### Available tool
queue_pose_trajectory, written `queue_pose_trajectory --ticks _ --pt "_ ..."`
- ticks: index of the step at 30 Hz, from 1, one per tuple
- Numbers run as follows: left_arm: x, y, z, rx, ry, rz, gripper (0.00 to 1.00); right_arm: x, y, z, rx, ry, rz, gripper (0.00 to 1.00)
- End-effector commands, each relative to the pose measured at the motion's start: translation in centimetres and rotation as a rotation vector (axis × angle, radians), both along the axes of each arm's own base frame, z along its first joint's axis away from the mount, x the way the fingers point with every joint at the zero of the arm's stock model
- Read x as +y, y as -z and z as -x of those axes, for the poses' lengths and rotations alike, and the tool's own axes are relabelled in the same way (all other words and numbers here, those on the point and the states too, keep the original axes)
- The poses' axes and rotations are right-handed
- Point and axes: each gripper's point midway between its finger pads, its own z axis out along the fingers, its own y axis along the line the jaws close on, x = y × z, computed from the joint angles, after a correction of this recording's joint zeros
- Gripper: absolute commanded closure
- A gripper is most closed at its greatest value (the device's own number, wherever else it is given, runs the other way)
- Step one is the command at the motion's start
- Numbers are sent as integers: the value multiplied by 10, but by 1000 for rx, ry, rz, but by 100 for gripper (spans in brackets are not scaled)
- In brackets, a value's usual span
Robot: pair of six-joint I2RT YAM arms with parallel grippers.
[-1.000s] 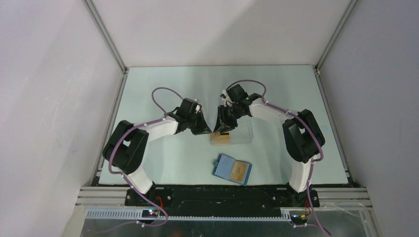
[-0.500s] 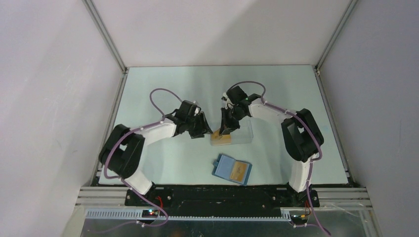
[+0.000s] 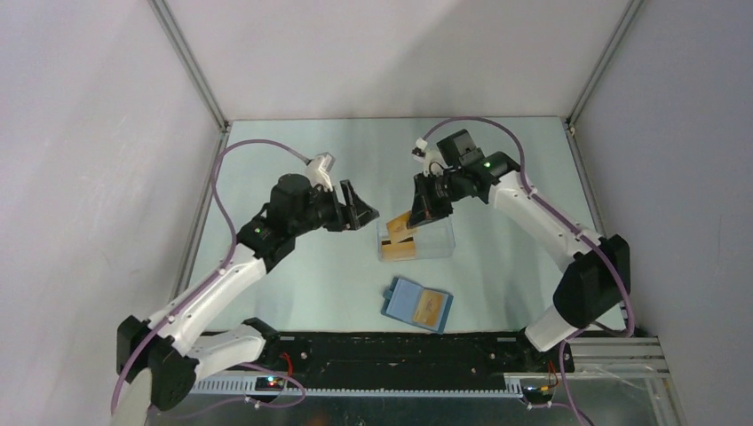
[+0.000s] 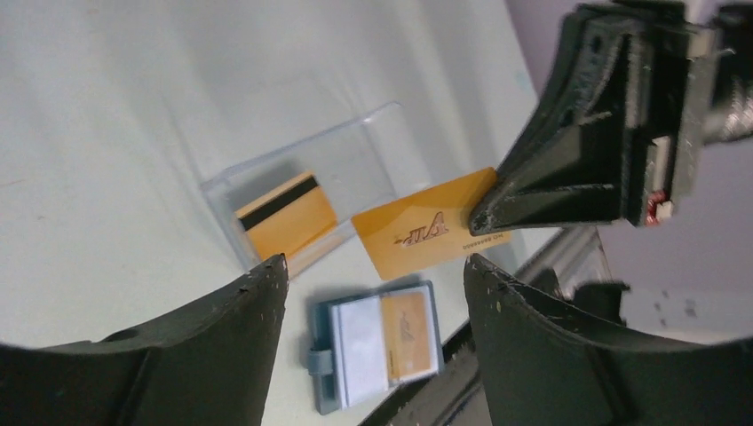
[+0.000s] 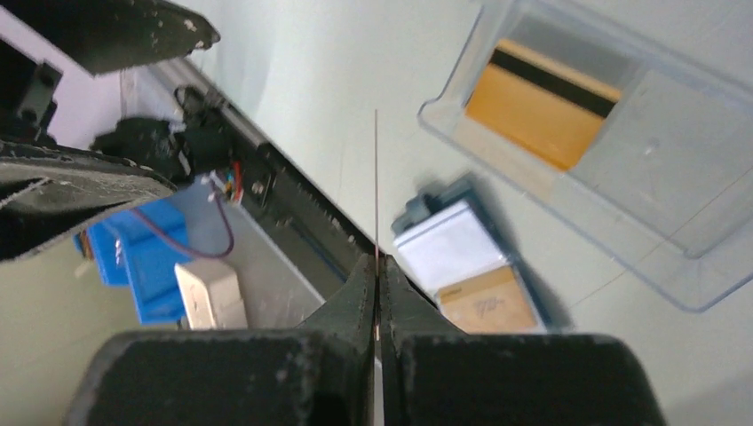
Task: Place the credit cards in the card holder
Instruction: Insert the credit card into the card holder.
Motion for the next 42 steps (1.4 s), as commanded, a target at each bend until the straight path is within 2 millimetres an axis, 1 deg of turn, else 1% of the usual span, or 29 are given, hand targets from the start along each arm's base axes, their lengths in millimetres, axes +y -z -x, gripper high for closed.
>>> queue_pose_trajectory --ticks 1,3,6,9,12,15,17,19,21,22,23,24,25,26,27,28,29,30,31,32,33,34,35,36,37,38,39,41,42 --pt "-18 -21 40 -103 293 35 23 -6 -27 52 44 -177 -71 100" --pt "-28 -26 64 -91 438 85 25 -7 -32 72 55 -230 -89 100" --pt "-36 -26 86 -61 563 127 28 -6 -39 101 68 -304 -127 100" --pt "-46 -23 108 -6 692 165 31 -5 -48 121 86 -369 -180 100" --pt "-58 -20 128 35 788 182 34 -4 -56 129 90 -398 -219 100" --pt "-65 -16 143 87 864 197 35 -3 -66 131 83 -409 -263 100" --pt "-70 -16 153 103 908 205 38 -2 -68 130 84 -411 -274 100" --pt "-73 -17 157 115 927 211 45 -2 -66 130 90 -410 -271 100" --pt "-74 -19 158 122 935 217 56 -2 -63 128 94 -404 -259 100" --pt "-76 -19 159 131 941 220 65 -2 -62 127 91 -400 -254 100" --pt "-76 -19 159 134 945 223 72 -2 -62 126 89 -397 -251 100" --pt "-77 -20 160 138 954 227 87 -2 -61 123 82 -387 -245 100" --pt "-78 -20 160 139 955 228 93 -2 -60 121 79 -378 -242 99" --pt "-79 -20 157 140 941 225 98 -2 -60 117 71 -359 -235 95" --pt "-80 -20 156 133 931 223 100 -3 -62 114 69 -334 -235 87" --pt "-81 -21 149 120 894 217 100 -5 -64 106 40 -303 -233 83" --pt "-84 -25 144 91 874 221 100 -6 -66 102 44 -267 -231 71" --pt "-84 -26 140 95 824 231 100 -9 -70 92 -4 -220 -226 64" --pt "-90 -40 132 18 807 272 100 -11 -74 87 -13 -177 -226 50" --pt "-89 -44 130 35 748 309 100 -17 -82 77 -67 -123 -226 44" --pt "-93 -64 124 -52 734 370 100 -20 -88 73 -76 -77 -236 31" --pt "-90 -69 123 -40 679 419 100 -25 -99 66 -130 -34 -258 26" --pt "-88 -94 125 -104 667 499 100 -28 -107 64 -136 2 -283 17" --pt "-86 -94 123 -112 636 527 100 -33 -119 60 -183 27 -326 13" --pt "-82 -116 126 -172 633 597 100 -35 -126 60 -173 55 -354 12" --pt "-80 -118 124 -182 605 623 100 -39 -136 59 -201 68 -393 12" --pt "-76 -132 125 -217 589 682 100 -39 -141 60 -181 90 -420 12" --pt "-69 -148 127 -259 569 760 100 -37 -160 66 -199 64 -512 14" --pt "-67 -153 128 -268 565 781 100 -36 -161 69 -195 59 -535 17"
